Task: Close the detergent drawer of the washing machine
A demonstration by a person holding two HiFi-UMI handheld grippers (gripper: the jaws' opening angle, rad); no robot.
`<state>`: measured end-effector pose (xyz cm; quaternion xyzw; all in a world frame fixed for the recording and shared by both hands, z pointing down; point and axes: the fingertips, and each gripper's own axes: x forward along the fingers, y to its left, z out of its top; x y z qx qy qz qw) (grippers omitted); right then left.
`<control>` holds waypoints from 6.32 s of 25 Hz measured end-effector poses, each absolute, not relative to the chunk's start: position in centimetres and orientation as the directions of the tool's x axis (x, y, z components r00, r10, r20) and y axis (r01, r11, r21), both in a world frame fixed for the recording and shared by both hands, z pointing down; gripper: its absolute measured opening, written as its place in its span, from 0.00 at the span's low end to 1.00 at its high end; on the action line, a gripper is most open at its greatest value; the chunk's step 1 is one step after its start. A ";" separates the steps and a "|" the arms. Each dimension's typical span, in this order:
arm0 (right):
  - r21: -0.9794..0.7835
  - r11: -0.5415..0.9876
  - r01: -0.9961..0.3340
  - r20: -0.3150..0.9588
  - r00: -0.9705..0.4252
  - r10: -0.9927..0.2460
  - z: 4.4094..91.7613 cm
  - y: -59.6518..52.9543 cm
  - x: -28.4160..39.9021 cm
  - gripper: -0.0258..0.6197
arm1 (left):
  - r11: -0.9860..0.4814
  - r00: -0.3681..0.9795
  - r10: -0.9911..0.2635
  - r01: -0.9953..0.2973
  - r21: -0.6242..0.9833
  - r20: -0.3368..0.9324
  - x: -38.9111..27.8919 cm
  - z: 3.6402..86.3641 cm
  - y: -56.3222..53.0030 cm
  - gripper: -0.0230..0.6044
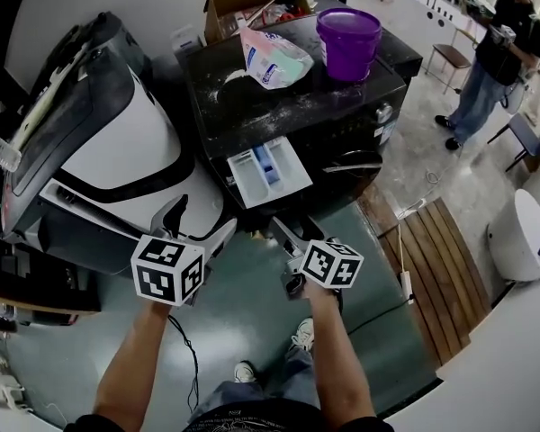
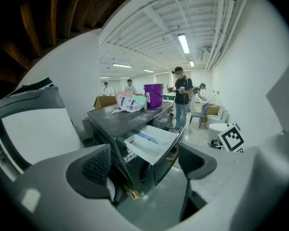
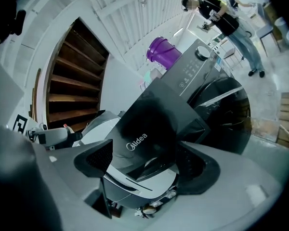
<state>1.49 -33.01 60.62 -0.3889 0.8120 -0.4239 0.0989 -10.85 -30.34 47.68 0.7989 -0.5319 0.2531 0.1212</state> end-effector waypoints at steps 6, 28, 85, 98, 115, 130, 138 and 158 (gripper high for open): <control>-0.793 0.333 -0.510 0.153 -0.696 -0.702 61.1 -34.1 1.0 0.67 | -0.380 0.279 -0.787 -0.922 -0.076 0.550 -11.7 48.5 -30.1 0.70; -0.836 0.340 -0.430 0.152 -0.778 -0.609 61.6 -34.4 0.3 0.65 | -0.307 0.208 -0.807 -0.947 -0.091 0.553 -11.0 48.4 -30.7 0.70; -0.826 0.280 -0.489 0.197 -0.716 -0.669 61.0 -44.4 -4.4 0.62 | -0.377 0.290 -0.779 -0.925 -0.045 0.555 -15.0 49.4 -40.2 0.70; -0.824 0.270 -0.499 0.202 -0.702 -0.682 61.0 -46.1 -5.3 0.61 | -0.394 0.314 -0.772 -0.919 -0.029 0.553 -16.2 49.8 -42.2 0.70; -0.755 0.295 -0.585 0.258 -0.679 -0.687 59.7 -46.0 -3.7 0.58 | -0.403 0.337 -0.788 -0.915 -0.019 0.515 -15.7 48.0 -43.2 0.70; -0.514 0.438 -0.738 0.322 -0.639 -0.699 52.4 -43.7 1.7 0.54 | -0.371 0.343 -0.834 -0.928 0.021 0.432 -12.9 44.4 -41.1 0.70; -0.416 0.500 -0.760 0.331 -0.638 -0.695 49.1 -41.2 4.1 0.50 | -0.313 0.297 -0.871 -0.949 0.024 0.390 -12.4 42.5 -38.4 0.70; -0.238 0.531 -0.813 0.263 -0.580 -0.771 39.7 -38.8 5.6 0.29 | -0.335 0.313 -0.884 -0.942 -0.005 0.348 -14.1 39.1 -35.8 0.43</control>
